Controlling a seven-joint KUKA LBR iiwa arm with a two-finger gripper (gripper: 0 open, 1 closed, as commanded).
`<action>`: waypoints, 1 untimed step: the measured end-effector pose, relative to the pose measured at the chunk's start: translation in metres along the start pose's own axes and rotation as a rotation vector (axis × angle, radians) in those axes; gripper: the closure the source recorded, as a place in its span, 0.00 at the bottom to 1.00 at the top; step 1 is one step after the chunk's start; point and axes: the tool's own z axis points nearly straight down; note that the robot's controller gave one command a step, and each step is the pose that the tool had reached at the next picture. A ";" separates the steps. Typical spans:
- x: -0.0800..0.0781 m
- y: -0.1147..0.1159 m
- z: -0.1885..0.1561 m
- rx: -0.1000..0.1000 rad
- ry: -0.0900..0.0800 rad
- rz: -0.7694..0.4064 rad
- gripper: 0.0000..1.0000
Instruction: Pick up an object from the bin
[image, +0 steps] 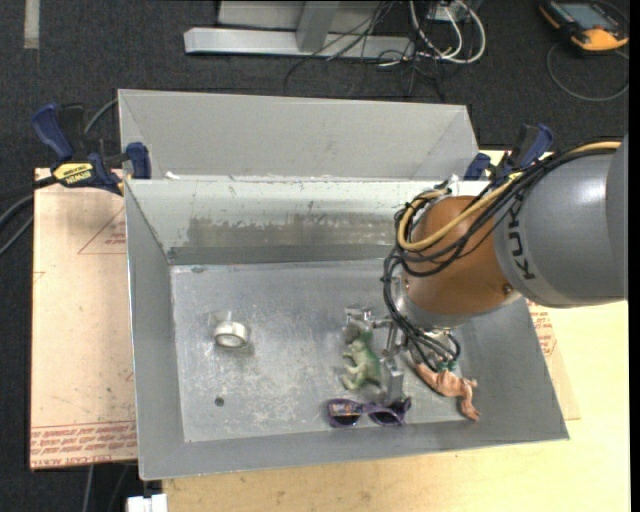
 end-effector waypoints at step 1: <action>0.019 0.017 -0.080 -0.002 0.006 0.142 0.00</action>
Offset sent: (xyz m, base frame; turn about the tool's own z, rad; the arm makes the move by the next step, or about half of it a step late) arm -0.0390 -0.0149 -0.0006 -0.5914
